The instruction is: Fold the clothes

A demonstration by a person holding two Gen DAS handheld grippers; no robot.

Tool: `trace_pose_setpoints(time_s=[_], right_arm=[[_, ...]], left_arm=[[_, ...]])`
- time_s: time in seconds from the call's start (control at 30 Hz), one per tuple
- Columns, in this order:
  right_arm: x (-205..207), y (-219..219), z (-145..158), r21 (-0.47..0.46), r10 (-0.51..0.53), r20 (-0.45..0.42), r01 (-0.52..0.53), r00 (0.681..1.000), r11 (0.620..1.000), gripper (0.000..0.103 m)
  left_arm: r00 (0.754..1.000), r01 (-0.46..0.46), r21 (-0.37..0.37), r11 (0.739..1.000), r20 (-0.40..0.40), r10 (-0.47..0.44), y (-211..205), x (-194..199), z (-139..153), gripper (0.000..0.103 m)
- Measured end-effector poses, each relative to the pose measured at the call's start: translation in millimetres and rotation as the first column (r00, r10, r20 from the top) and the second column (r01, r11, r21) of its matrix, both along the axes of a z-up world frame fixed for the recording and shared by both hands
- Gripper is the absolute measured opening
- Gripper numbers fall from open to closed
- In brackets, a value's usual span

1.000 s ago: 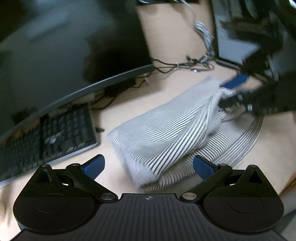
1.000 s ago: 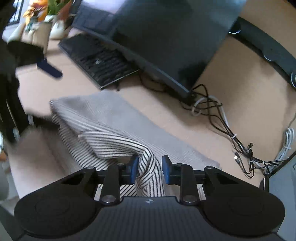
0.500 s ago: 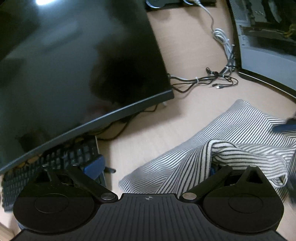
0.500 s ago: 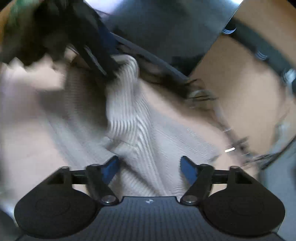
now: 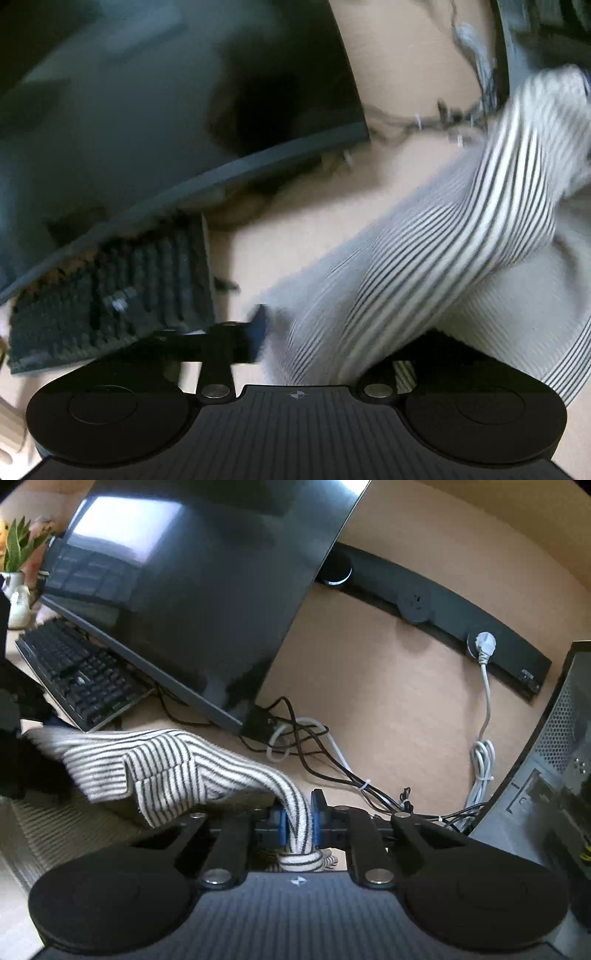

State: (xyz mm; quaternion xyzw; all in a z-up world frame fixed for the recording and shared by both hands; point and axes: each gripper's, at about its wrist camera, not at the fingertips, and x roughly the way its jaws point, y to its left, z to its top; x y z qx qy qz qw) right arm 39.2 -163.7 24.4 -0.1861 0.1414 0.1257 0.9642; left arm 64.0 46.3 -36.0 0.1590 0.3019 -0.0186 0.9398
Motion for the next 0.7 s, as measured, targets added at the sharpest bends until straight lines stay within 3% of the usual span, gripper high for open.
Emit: trace_pose_setpoints(time_s=[0.1,0.2,0.3,0.4,0.57,0.7], right_arm=[[-11.6,-6.5,25.8,0.027,0.023,0.034,-0.024,0.999,0.999,0.009],[-23.2,-13.1,51.7,0.053,0.045,0.068,-0.048,0.997,0.997,0.009],[-63.1,-33.1,104.6,0.093,0.060,0.189,-0.079,0.980,0.992,0.009],[-105.4,-49.9,147.7,0.116,0.074,0.303,-0.114,0.950,0.987,0.009],[-155.3,-70.9,182.0,0.131,0.059,0.401,-0.121,0.914,0.984,0.009],[-167.9,-87.3,195.5,0.161,0.054,0.400,-0.128,0.915,0.979,0.009]], left_arm=[[0.989,0.056,-0.017,0.998,0.137,-0.053,4.7,-19.5,54.9,0.019],[0.957,0.139,-0.033,0.990,0.260,-0.126,6.4,-47.9,115.1,0.019],[0.897,0.208,0.034,0.978,0.392,-0.204,-1.6,-88.3,170.9,0.020],[0.819,0.256,0.109,0.961,0.504,-0.275,-12.2,-132.5,214.9,0.023],[0.739,0.346,0.124,0.930,0.574,-0.352,-17.4,-171.9,247.5,0.027],[0.724,0.386,0.147,0.911,0.564,-0.398,-25.1,-174.4,250.5,0.026]])
